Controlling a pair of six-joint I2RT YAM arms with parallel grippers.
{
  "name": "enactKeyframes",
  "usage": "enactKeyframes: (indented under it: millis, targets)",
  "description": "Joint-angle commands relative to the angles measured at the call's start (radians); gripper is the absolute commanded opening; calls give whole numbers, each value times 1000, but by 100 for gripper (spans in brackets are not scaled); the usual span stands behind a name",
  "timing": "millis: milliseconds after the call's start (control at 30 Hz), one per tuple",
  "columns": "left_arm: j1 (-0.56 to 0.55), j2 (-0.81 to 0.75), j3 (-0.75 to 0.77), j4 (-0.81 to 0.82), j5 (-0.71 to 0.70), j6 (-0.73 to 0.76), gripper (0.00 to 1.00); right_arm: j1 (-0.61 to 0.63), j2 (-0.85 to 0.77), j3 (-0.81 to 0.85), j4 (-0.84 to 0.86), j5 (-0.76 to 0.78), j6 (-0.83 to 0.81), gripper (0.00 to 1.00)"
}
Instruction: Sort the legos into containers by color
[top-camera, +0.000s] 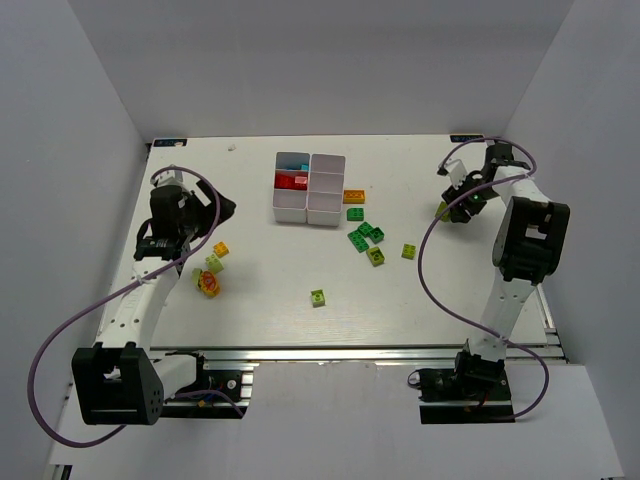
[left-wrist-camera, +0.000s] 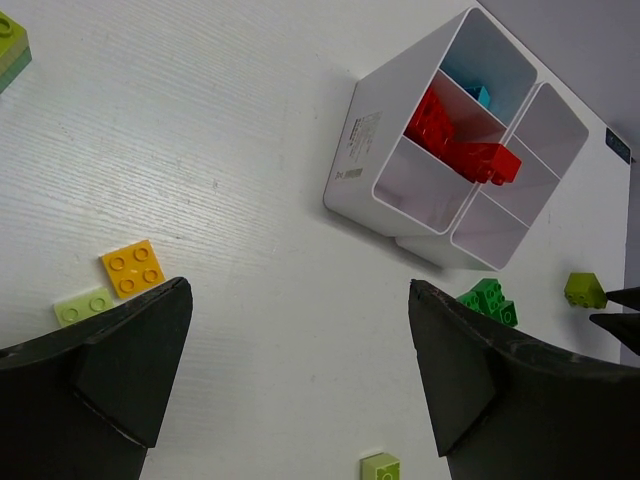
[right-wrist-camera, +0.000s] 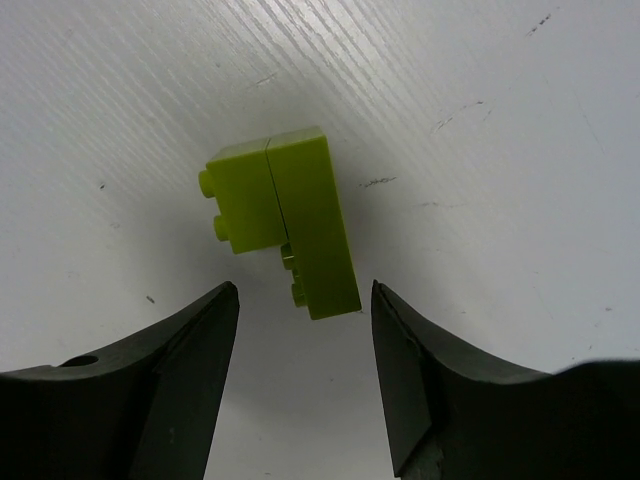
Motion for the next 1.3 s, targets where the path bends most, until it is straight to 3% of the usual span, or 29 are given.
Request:
enactKeyframes:
  millis: [0, 400, 633, 833, 1033, 1267]
  targets:
    - [4, -16, 10, 19, 26, -10, 98, -4, 22, 49, 5, -1, -33, 61]
    - [4, -10, -45, 175, 225, -103, 98, 2, 98, 99, 8, -26, -39, 48]
    - [4, 27, -67, 240, 335, -180, 98, 10, 114, 96, 2, -40, -39, 22]
    - [4, 29, -84, 326, 386, -220, 98, 12, 57, 65, 6, -84, -27, 7]
    - [4, 24, -102, 352, 412, -244, 98, 19, -75, -21, 36, -187, 18, 0]
    - [4, 33, -125, 405, 455, -286, 98, 90, -237, -108, 34, -299, 82, 0]
